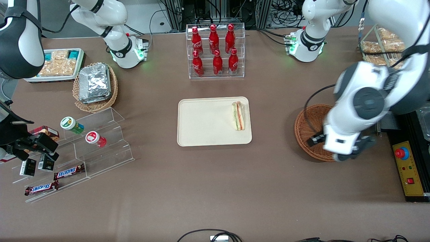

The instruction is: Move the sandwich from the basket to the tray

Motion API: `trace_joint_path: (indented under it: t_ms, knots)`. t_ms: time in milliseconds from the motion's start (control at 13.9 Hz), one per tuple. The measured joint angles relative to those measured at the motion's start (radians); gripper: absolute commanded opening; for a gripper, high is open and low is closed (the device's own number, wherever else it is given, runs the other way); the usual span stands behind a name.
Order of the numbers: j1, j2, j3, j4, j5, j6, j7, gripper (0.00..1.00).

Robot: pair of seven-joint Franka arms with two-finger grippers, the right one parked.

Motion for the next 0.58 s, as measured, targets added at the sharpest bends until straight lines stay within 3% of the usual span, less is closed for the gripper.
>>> trace_joint_path:
  t_ms: [288, 576]
  knots:
    - [-0.051, -0.123, 0.208, 0.000, -0.130, -0.094, 0.287, 1.00]
    - [-0.081, -0.200, 0.322, -0.001, -0.178, -0.177, 0.498, 1.00]
